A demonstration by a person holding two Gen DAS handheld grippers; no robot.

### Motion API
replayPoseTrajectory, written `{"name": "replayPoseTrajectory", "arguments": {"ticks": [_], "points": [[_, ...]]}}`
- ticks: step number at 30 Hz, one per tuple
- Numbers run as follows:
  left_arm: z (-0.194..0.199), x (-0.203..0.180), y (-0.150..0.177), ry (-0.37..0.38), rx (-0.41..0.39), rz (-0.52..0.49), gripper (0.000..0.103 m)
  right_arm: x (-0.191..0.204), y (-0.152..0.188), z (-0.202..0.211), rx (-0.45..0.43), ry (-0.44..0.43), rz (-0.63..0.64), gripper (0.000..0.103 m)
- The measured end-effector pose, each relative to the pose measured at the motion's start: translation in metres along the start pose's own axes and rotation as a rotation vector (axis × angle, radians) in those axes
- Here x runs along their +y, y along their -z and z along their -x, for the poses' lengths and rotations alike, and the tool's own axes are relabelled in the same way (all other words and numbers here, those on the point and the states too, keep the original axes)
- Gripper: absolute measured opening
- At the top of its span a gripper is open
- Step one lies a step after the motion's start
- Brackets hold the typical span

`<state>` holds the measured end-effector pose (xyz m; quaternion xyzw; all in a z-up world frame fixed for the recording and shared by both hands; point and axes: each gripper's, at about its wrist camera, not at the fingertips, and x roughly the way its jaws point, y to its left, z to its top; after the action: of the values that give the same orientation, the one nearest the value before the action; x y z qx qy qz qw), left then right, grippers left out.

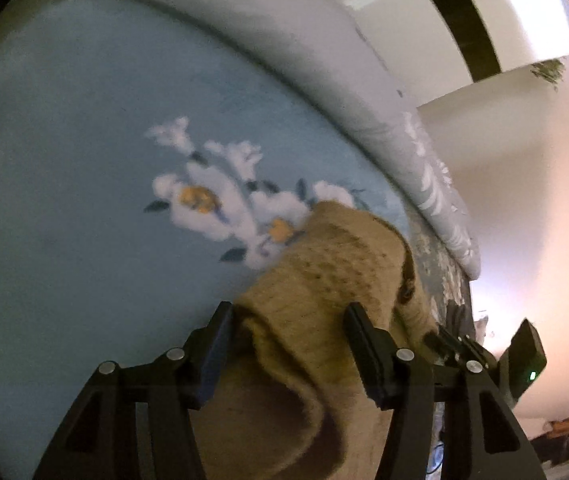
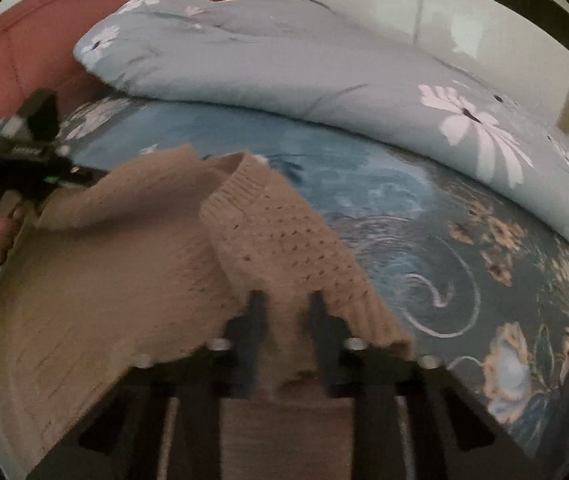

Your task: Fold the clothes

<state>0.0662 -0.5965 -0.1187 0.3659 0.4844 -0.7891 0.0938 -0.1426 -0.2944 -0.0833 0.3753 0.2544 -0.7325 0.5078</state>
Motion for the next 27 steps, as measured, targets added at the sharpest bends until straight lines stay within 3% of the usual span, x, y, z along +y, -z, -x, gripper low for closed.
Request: {"name": "replayPoseTrajectory", "arguments": {"ticks": [2, 3, 4, 7, 8, 12, 13, 16, 19, 22, 25, 26, 27], "points": [[0.002, -0.013, -0.001, -0.007, -0.019, -0.056, 0.029, -0.011, -0.005, 0.004, -0.009, 0.034, -0.021, 0.011], [0.002, -0.018, -0.001, -0.009, -0.025, -0.076, 0.022, -0.016, -0.009, 0.007, -0.027, 0.042, -0.015, 0.011], [0.006, -0.023, -0.002, -0.013, -0.038, -0.092, 0.018, -0.022, -0.013, 0.010, -0.049, 0.057, -0.013, 0.011], [0.025, -0.043, -0.010, -0.052, -0.174, -0.170, 0.016, -0.048, -0.035, 0.019, -0.111, 0.114, -0.091, 0.010], [0.032, -0.047, -0.012, -0.061, -0.226, -0.188, 0.016, -0.057, -0.043, 0.021, -0.128, 0.130, -0.121, 0.010], [0.040, -0.048, -0.033, -0.330, -0.382, -0.184, 0.017, -0.083, -0.065, 0.006, -0.124, 0.182, -0.229, 0.010], [0.038, -0.043, -0.037, -0.346, -0.374, -0.160, 0.019, -0.088, -0.068, -0.003, -0.108, 0.192, -0.256, 0.010], [0.037, -0.027, -0.036, -0.291, -0.329, -0.092, 0.023, -0.098, -0.069, -0.022, -0.063, 0.220, -0.309, 0.010], [0.036, -0.010, -0.035, -0.234, -0.283, -0.025, 0.036, -0.107, -0.060, -0.024, -0.066, 0.227, -0.368, 0.010], [0.040, -0.019, -0.017, -0.259, -0.245, -0.107, 0.040, -0.103, -0.050, -0.012, -0.080, 0.193, -0.372, 0.010], [0.049, -0.026, 0.006, -0.253, -0.218, -0.155, 0.051, -0.084, -0.038, 0.008, -0.087, 0.158, -0.303, 0.013], [0.053, -0.028, 0.014, -0.247, -0.209, -0.167, 0.055, -0.074, -0.030, 0.018, -0.092, 0.135, -0.277, 0.014], [0.057, -0.030, 0.022, -0.241, -0.201, -0.180, 0.056, -0.063, -0.019, 0.030, -0.094, 0.106, -0.254, 0.022]]}}
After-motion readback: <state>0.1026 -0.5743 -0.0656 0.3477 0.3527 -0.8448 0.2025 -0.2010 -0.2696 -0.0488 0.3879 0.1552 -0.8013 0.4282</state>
